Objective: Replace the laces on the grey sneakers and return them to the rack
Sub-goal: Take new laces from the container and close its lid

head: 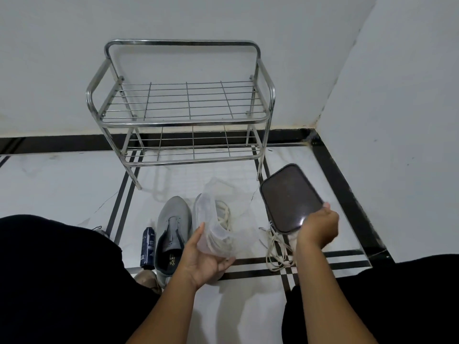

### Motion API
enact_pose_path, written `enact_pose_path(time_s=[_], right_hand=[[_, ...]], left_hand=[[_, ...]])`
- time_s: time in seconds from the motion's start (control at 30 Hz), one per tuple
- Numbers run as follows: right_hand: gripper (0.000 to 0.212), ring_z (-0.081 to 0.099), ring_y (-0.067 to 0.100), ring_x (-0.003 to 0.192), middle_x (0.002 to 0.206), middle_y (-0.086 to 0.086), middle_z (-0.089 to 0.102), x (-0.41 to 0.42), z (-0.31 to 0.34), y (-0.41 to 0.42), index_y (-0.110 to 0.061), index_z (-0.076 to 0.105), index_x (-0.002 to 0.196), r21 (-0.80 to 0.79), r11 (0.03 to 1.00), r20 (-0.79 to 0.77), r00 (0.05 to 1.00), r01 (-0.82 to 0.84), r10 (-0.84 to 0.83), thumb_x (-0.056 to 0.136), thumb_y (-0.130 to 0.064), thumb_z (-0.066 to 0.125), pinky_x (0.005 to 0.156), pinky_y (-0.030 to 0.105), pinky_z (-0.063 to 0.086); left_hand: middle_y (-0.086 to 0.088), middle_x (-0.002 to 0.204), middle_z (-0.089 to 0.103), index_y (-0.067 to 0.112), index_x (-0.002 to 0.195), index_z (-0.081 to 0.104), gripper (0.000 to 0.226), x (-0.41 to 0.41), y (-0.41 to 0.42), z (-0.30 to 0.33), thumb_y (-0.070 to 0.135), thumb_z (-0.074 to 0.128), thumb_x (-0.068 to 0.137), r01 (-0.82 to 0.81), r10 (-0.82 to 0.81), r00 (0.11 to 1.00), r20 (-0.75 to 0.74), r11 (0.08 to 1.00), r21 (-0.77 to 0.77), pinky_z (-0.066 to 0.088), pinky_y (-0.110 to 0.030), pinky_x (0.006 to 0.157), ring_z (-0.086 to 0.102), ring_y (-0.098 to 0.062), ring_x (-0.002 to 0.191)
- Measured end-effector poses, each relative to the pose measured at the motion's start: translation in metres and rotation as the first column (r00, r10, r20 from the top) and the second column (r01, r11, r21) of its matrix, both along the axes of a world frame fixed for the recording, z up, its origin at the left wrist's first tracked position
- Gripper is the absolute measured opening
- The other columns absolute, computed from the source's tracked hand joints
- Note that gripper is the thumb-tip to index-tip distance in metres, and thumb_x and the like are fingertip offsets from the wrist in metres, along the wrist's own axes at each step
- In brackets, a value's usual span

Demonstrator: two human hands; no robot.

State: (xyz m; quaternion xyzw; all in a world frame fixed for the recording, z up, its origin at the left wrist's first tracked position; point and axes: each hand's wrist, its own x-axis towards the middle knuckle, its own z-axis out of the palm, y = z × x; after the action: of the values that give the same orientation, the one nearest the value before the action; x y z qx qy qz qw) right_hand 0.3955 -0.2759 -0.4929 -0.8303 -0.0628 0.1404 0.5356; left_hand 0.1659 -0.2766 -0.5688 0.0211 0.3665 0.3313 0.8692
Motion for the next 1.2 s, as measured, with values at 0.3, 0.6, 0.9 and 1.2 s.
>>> enact_pose_path(time_s=[0.3,0.6,0.9,1.2], right_hand=[[0.018,0.063,0.019,0.084,0.083,-0.003,0.069,-0.037,-0.040,0.004,-0.016,0.072,0.074,0.023,0.825,-0.355,0.767,-0.565,0.535,0.084,-0.016,0.058,0.077,0.035,0.053],[0.016,0.064,0.021,0.086,0.096,0.006,0.072,-0.045,-0.057,0.002,-0.009,0.072,0.098,-0.174,0.734,-0.081,0.752,-0.657,0.654,0.086,-0.010,0.061,0.076,0.033,0.054],[0.024,0.055,0.014,0.073,0.077,-0.003,0.060,-0.051,-0.076,0.000,-0.011,0.068,0.082,-0.177,0.653,-0.008,0.665,-0.736,0.747,0.095,-0.020,0.051,0.071,0.030,0.046],[0.037,0.055,0.017,0.084,0.106,0.000,0.064,-0.028,-0.118,-0.008,-0.022,0.069,0.090,-0.299,0.774,-0.187,0.830,-0.558,0.526,0.094,0.002,0.041,0.062,0.023,0.041]], left_hand=[[-0.018,0.136,0.053,0.016,0.134,0.054,0.066,0.000,0.009,-0.005,0.051,0.062,0.078,0.015,-0.015,1.000,-0.022,1.000,0.026,0.035,-0.055,0.106,0.047,-0.038,0.128],[-0.015,0.121,0.065,0.009,0.131,0.054,0.052,0.001,0.014,-0.006,0.033,0.060,0.086,0.040,0.013,0.960,-0.281,0.982,0.182,0.054,-0.038,0.079,0.064,-0.028,0.100],[-0.005,0.120,0.066,0.022,0.125,0.055,0.074,-0.003,0.027,0.001,0.073,0.064,0.071,0.153,0.062,0.737,-0.673,0.954,0.256,0.052,-0.046,0.092,0.065,-0.026,0.107],[-0.005,0.136,0.053,0.018,0.138,0.042,0.124,0.002,0.040,-0.012,0.092,0.061,0.041,0.180,0.153,0.640,-0.753,0.923,0.341,0.043,-0.049,0.103,0.054,-0.025,0.120]])
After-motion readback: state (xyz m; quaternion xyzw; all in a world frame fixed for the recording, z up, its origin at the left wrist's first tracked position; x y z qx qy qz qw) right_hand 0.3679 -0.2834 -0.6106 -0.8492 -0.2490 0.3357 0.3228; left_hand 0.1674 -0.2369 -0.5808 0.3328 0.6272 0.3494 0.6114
